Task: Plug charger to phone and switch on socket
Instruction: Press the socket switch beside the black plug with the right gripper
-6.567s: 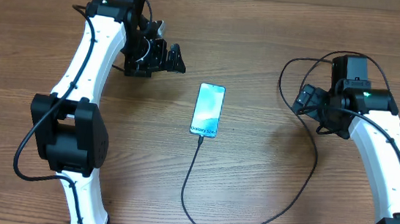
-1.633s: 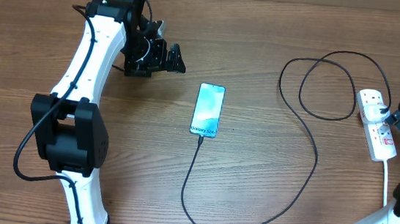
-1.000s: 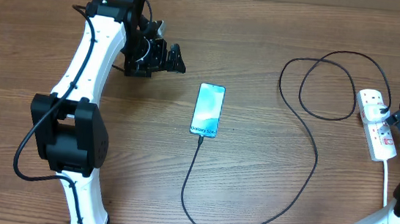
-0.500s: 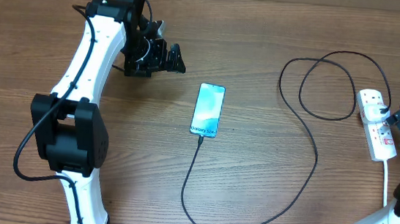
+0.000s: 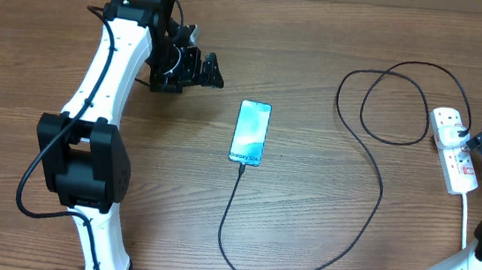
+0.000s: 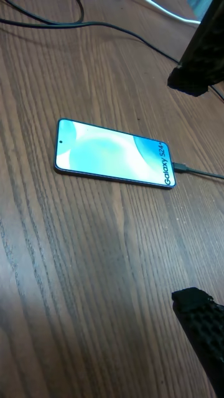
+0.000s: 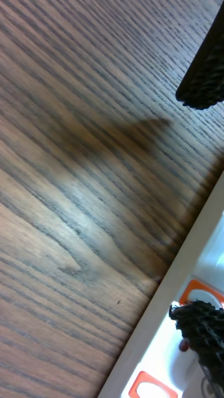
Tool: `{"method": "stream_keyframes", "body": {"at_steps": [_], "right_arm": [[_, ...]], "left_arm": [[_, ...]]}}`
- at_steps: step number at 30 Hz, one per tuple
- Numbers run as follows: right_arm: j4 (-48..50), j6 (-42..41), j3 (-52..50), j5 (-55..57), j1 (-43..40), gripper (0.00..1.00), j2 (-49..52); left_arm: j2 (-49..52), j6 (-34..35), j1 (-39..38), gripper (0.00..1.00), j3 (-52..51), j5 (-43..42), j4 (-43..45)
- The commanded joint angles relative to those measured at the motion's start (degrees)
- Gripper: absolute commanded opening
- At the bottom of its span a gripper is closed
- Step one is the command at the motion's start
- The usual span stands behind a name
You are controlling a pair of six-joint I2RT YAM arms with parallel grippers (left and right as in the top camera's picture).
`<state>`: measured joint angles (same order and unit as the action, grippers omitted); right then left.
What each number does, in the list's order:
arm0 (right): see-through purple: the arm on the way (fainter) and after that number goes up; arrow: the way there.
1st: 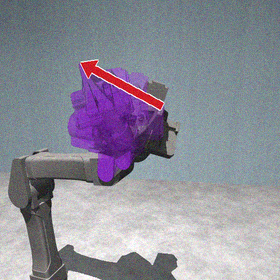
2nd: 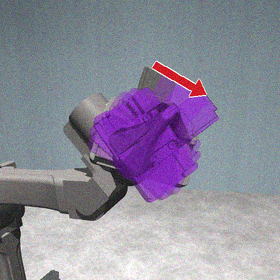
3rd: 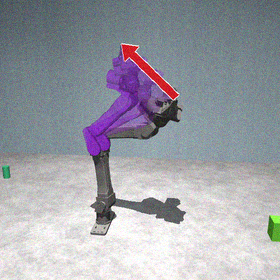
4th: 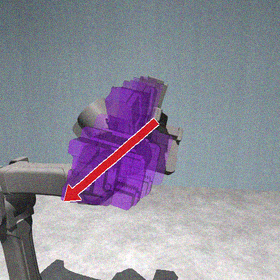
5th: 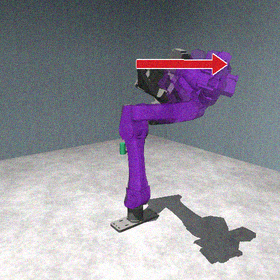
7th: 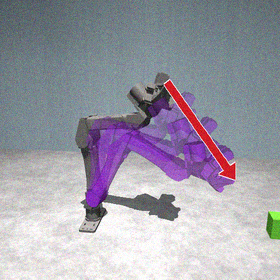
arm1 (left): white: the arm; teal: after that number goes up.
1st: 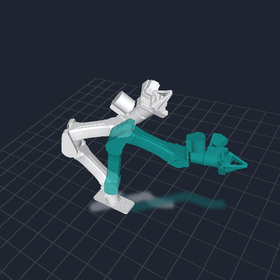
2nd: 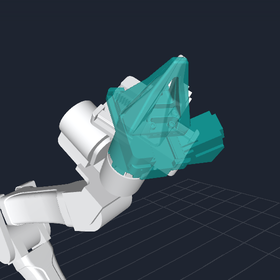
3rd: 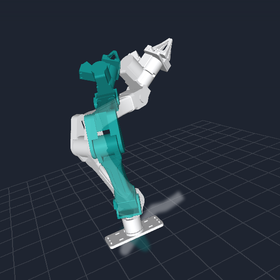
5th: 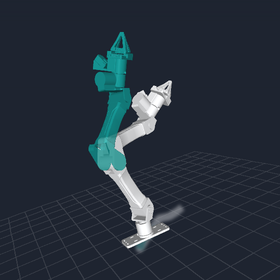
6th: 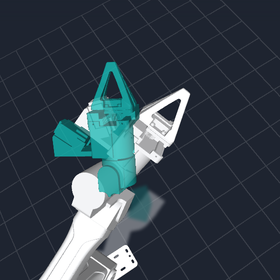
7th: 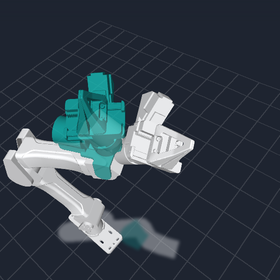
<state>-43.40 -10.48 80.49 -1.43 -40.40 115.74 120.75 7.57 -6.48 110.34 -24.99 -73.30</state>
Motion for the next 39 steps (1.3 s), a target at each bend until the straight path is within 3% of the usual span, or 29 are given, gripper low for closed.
{"method": "stream_keyframes", "body": {"at_steps": [1, 27, 39], "right_arm": [[-0.33, 0.02, 0.48, -0.35, 0.15, 1.00, 0.35], [-3.45, 2.01, 0.33, -3.78, 0.20, 1.00, 0.35], [-0.15, 3.10, -3.67, -3.80, 0.20, 1.00, 0.35]], "left_arm": [[-1.62, 0.33, 0.09, 1.00, 0.48, 0.15, 0.07], [-1.62, 0.33, 0.09, 1.00, 0.48, 0.15, 0.07], [-1.62, 0.33, 0.09, 1.00, 0.48, 0.13, 0.07]]}}
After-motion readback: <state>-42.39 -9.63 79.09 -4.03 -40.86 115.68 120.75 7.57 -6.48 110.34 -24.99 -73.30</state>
